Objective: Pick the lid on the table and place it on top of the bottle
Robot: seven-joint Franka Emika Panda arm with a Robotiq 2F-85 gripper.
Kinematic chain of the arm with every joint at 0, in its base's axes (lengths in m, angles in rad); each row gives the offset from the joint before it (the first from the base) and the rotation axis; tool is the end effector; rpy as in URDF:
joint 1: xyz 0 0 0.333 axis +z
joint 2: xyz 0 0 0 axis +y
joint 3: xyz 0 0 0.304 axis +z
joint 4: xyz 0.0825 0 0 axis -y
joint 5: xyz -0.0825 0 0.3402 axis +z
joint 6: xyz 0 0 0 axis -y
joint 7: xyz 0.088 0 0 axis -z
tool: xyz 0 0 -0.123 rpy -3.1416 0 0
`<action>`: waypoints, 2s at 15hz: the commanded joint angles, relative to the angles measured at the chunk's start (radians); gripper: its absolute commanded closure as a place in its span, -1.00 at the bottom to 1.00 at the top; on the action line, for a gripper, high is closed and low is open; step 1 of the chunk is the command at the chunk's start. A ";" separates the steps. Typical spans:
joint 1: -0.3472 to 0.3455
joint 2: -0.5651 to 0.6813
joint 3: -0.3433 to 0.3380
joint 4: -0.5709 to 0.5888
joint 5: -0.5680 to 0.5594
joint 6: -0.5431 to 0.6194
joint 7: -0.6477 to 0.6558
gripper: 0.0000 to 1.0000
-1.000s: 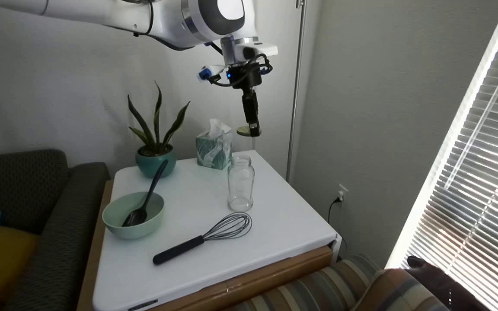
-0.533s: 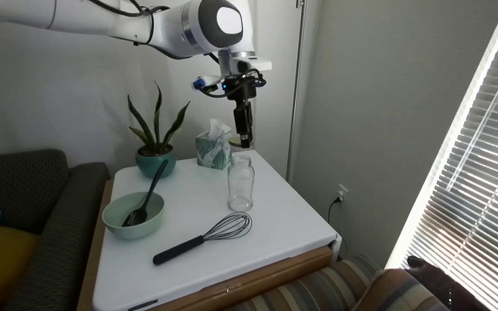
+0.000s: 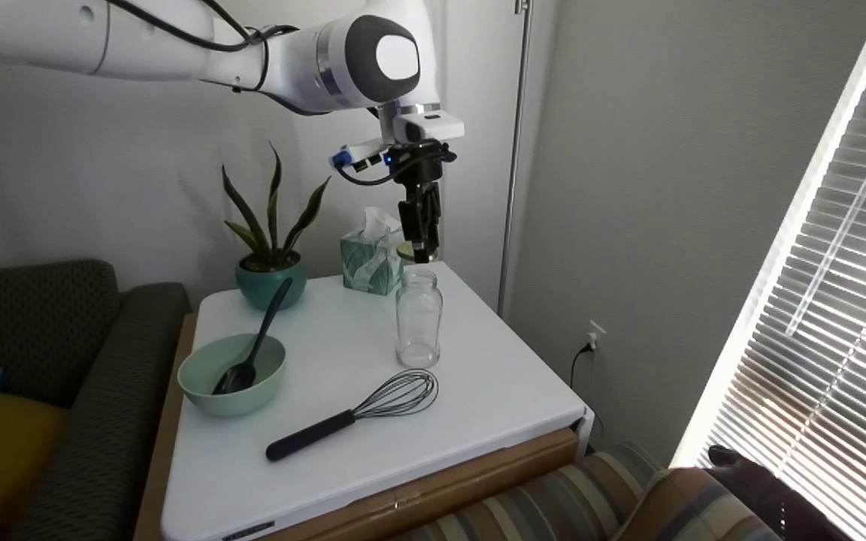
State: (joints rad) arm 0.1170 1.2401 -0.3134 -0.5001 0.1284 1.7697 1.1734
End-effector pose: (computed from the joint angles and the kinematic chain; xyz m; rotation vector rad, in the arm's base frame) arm 0.7564 0.0034 0.2688 2.5129 -1.6770 0.2035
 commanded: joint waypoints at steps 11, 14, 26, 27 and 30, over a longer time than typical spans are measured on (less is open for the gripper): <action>-0.019 0.068 0.027 0.032 0.026 0.072 0.037 0.11; -0.017 0.077 0.035 0.035 0.021 0.086 0.028 0.11; -0.012 0.084 0.030 0.035 0.006 0.118 0.029 0.11; -0.012 0.085 0.029 0.035 0.004 0.120 0.030 0.11; -0.013 0.089 0.024 0.035 -0.001 0.131 0.036 0.11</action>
State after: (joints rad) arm 0.1130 1.3053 -0.2860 -0.4948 0.1332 1.8822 1.2094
